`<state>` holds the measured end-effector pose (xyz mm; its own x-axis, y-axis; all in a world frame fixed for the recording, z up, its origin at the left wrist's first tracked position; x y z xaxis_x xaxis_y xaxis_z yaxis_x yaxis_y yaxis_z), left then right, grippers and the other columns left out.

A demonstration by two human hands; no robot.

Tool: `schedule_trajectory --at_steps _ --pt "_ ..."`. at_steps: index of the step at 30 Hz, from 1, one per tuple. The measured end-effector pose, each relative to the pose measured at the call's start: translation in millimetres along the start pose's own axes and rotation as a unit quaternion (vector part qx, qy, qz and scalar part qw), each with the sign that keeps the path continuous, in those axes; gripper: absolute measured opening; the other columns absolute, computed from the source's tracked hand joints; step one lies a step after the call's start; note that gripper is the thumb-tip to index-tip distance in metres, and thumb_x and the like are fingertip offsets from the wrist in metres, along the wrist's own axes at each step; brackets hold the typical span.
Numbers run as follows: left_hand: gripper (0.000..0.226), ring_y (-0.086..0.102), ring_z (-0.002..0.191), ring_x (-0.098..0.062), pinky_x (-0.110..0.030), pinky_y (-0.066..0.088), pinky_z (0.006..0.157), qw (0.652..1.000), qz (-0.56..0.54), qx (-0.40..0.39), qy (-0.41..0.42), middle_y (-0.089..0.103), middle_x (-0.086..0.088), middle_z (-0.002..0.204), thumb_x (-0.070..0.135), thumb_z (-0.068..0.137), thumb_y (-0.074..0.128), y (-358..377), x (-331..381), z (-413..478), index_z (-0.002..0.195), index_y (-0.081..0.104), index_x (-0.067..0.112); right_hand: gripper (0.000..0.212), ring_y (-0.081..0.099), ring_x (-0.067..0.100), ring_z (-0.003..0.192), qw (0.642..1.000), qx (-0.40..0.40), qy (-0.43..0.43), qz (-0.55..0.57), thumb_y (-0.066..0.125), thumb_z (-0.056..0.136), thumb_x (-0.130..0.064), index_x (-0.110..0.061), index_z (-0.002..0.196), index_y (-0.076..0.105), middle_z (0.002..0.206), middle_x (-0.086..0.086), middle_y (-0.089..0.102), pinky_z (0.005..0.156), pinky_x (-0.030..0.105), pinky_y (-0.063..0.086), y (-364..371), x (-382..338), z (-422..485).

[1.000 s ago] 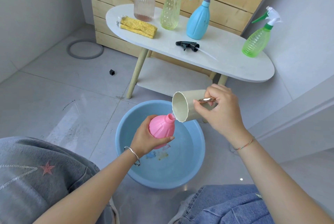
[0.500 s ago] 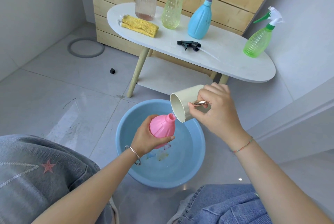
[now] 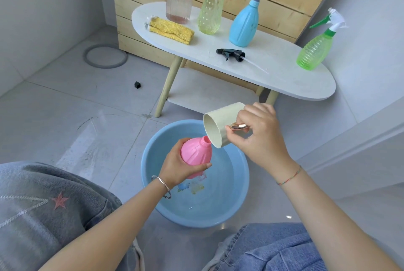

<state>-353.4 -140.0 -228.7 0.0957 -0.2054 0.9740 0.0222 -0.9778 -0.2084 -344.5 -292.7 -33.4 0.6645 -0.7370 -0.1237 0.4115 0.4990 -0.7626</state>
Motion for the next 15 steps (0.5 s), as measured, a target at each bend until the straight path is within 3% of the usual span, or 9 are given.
schedule_trajectory --at_steps 3,6,8,11,15 --pt "0.081 0.058 0.099 0.003 -0.014 0.046 0.075 1.0 -0.009 0.004 -0.006 0.061 0.019 0.109 0.057 0.045 0.087 -1.8 -0.7 0.5 0.115 0.051 0.037 0.038 0.027 0.01 0.06 0.988 0.027 0.134 0.075 0.067 0.076 -0.022 -0.016 0.058 0.034 0.056 -0.006 0.031 0.061 0.025 0.026 2.8 26.9 -5.1" --pt "0.075 0.057 0.098 0.007 -0.01 0.045 0.072 1.0 -0.021 0.017 -0.016 0.06 0.02 0.108 0.056 0.045 0.087 -5.7 -0.4 0.8 0.109 0.05 0.044 0.045 0.027 0.011 0.054 0.917 0.05 0.339 0.206 0.072 0.079 -0.017 -0.008 0.057 0.034 0.054 -0.001 0.031 0.053 0.026 0.025 23.1 68.0 -26.2" --pt "0.075 0.057 0.098 0.006 -0.012 0.046 0.075 0.999 -0.03 0.027 -0.023 0.059 0.022 0.107 0.061 0.042 0.083 -9.1 -1.6 1.1 0.107 0.049 0.045 0.046 0.027 0.011 0.054 0.875 0.014 0.427 0.228 0.072 0.081 -0.021 -0.012 0.056 0.033 0.055 0.0 0.033 0.052 0.027 0.023 48.7 89.4 -48.4" --pt "0.076 0.058 0.1 0.001 -0.019 0.049 0.078 0.998 -0.041 0.036 -0.036 0.059 0.02 0.108 0.062 0.041 0.083 -13.5 -6.5 3.4 0.108 0.049 0.044 0.048 0.027 0.014 0.054 0.859 -0.08 0.468 0.193 0.07 0.083 -0.025 -0.017 0.056 0.031 0.055 0.003 0.035 0.051 0.03 0.023 91.9 101.3 -87.7" --pt "0.087 0.058 0.101 0.0 -0.015 0.047 0.075 0.997 -0.044 0.041 -0.039 0.059 0.018 0.11 0.062 0.04 0.082 -17.2 -6.8 5.4 0.116 0.05 0.036 0.051 0.028 0.018 0.054 0.865 -0.17 0.456 0.123 0.069 0.081 -0.023 -0.02 0.054 0.026 0.05 -0.004 0.03 0.055 0.033 0.026 135.1 99.4 -130.0"
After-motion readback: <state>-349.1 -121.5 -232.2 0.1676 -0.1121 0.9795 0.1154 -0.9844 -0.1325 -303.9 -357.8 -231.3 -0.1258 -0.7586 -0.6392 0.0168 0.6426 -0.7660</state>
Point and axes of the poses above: each hand's wrist, its own z-axis towards the middle knuckle, its own y-axis out of the palm, x = y × z, the point moved 5 cm from there along z, towards the middle knuckle
